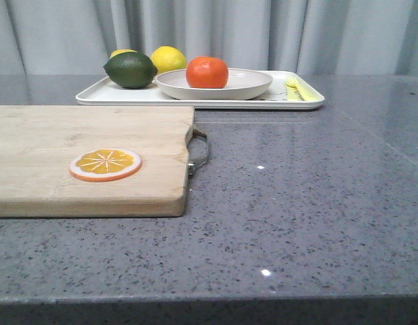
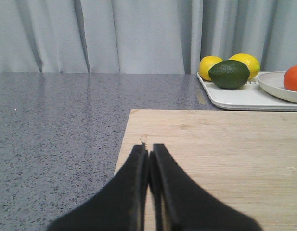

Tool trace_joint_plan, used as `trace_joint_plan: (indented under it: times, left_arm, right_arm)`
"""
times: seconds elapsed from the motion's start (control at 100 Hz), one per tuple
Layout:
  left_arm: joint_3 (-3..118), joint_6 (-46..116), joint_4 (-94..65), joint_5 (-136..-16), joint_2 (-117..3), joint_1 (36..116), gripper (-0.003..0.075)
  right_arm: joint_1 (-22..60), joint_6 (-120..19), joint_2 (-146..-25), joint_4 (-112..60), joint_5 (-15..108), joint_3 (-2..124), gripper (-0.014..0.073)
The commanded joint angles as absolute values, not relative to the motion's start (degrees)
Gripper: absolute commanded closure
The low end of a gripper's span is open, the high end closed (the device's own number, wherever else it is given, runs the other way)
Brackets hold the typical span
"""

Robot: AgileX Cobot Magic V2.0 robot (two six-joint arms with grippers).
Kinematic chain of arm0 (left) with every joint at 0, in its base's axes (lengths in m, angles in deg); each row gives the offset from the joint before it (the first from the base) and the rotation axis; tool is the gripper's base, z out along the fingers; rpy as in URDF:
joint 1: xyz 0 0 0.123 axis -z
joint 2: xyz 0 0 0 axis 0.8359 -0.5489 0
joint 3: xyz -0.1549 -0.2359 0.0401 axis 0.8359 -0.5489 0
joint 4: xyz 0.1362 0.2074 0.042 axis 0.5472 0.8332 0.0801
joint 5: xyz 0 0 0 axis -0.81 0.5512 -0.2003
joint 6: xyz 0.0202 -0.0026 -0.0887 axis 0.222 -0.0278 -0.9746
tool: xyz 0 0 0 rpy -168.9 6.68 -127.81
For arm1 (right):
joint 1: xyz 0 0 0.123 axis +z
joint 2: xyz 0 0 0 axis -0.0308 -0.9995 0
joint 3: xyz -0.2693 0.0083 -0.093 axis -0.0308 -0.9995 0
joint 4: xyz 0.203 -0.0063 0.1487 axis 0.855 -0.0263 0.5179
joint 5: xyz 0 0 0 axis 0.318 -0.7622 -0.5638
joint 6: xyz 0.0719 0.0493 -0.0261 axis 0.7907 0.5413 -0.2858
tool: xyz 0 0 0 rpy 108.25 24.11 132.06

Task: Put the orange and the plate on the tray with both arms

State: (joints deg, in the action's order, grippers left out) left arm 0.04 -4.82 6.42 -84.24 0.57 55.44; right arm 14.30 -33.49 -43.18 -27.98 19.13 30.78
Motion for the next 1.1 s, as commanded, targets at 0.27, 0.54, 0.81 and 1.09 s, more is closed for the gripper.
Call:
trace_joint_plan:
  times: [0.27,0.54,0.81,1.09]
  left_arm:
    - [-0.46,-4.82,6.32,-88.84,2.51,55.38,0.0741]
    - [-0.46,-4.82,6.32,-88.84,2.51,55.38,0.0740]
    - [-0.46,-4.82,6.32,-88.84,2.51,55.38,0.0741]
    - [-0.46,-4.82,6.32,-88.84,2.51,55.38,0.0741]
  right_arm:
    - [14.26,-32.69,-42.18,-31.02,46.40,19.98,0.0661]
    - [11.13,-18.59,-37.77,-45.23,64.31,10.85,0.0661]
    - [5.69,-17.16,-33.06,-46.83,65.06,4.96,0.0661]
    - [2.51,-17.23,-26.87,-46.88,64.28,0.25,0.0661]
